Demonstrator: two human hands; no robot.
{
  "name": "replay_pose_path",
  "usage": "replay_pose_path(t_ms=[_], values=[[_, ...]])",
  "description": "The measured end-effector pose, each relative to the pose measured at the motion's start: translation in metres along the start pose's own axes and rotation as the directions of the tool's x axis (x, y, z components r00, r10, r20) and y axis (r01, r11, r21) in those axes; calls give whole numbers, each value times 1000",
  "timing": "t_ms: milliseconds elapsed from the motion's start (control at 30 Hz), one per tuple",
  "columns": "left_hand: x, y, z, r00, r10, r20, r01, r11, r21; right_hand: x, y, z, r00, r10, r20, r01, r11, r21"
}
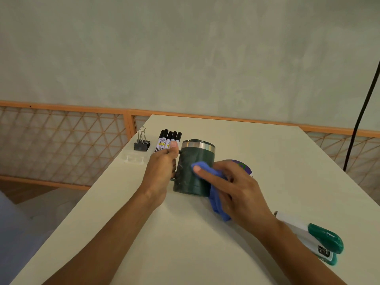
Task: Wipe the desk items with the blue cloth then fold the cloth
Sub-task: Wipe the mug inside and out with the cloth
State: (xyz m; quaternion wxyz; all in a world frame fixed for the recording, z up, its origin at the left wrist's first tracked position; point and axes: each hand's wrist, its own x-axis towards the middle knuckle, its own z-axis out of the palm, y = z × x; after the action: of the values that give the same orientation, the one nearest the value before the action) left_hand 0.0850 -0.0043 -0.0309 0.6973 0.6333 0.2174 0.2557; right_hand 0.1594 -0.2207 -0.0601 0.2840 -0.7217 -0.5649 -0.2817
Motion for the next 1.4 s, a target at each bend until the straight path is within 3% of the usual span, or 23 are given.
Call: replay_pose_path(t_ms=[133,233,433,567,667,833,967,1067,1267,1400], values=[[1,4,-7,999,12,-32,-12,1000,0,-4,-6,4,987,-110,116,106,994,41],[-2,5,-4,1000,16,-23,-16,1000,6,-4,-1,4,989,-114,95,113,994,14],[-12,5,10,995,-32,97,34,999,-25,9,11,-1,980,152,-131,-155,988,-19],[-17,10,10,971,-112,211,156,967,-203,9,15,-7,970,204,-133,-211,977,-36],[-18,15,8,955,-84,285,163,950,-266,8,17,-10,965,218,-146,-225,974,-31],[-20,18,9,956,-9,292,79,971,-226,0,22,-7,986,120,-111,-131,987,-96],[-20,14,10,966,-7,259,61,978,-202,-10,21,-3,997,-14,78,19,998,-59],[-17,10,9,968,-26,250,78,977,-201,-11,23,-4,983,-48,175,53,998,-24],[-14,9,7,951,-45,305,116,968,-221,-14,32,-4,985,-17,173,20,1000,-18],[-10,13,-6,958,-22,286,25,1000,-6,-18,35,-3,993,20,118,-13,998,-53]])
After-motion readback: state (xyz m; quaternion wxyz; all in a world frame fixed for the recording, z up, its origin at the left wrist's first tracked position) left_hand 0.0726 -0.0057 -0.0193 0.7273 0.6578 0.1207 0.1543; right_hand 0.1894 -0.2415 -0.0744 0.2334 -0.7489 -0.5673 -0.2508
